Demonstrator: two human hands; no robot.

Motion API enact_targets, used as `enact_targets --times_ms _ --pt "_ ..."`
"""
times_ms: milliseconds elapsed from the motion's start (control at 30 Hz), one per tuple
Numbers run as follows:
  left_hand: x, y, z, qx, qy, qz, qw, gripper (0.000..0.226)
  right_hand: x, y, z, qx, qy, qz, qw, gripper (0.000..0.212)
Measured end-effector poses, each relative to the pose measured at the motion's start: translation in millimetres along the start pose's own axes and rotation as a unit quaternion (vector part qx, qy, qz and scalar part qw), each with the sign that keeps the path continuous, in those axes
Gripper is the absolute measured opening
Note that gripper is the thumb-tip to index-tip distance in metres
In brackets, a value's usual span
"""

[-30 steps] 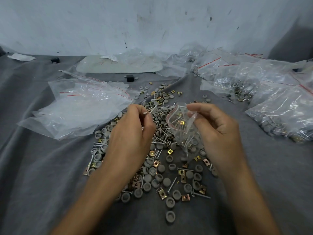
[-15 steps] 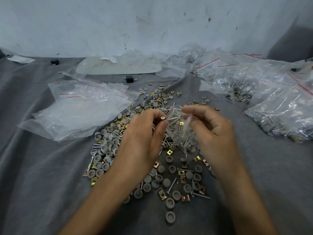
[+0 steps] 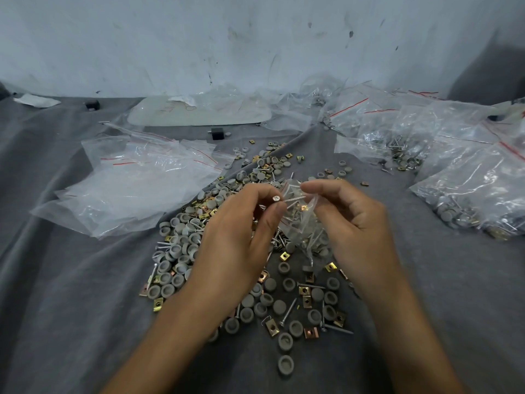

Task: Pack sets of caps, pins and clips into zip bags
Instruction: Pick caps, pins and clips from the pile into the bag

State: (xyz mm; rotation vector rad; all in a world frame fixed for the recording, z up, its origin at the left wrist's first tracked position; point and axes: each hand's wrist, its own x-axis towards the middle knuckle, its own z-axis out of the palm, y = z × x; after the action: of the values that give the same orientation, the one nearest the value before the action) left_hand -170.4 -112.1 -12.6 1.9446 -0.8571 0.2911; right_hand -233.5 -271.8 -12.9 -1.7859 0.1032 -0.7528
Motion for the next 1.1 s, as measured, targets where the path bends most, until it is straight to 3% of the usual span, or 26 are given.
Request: enact_targets --times_ms 267,500,833,1100 --pt "1.5 -1.5 0.1 -0.011 0.054 -0.005 0.998 0.009 0.0 -1.2 -0.6 0.006 -0.003 -0.001 1.0 0.032" --pt "0.6 -3.7 0.6 0.03 0.032 0.024 0.999 0.016 0.3 -0.8 -0.3 0.007 -0.004 0.0 1.0 0.03" --pt "1.7 -6.5 -0.2 -0.106 0.124 -0.026 0.986 0.019 0.8 1.3 -0.4 0.001 -0.02 -0.004 1.0 0.03" --pt "3.1 -9.8 1.1 -0.022 0.066 -0.003 0.998 0.024 0.6 -1.9 -1.1 0.032 -0.037 -0.02 0.999 0.026"
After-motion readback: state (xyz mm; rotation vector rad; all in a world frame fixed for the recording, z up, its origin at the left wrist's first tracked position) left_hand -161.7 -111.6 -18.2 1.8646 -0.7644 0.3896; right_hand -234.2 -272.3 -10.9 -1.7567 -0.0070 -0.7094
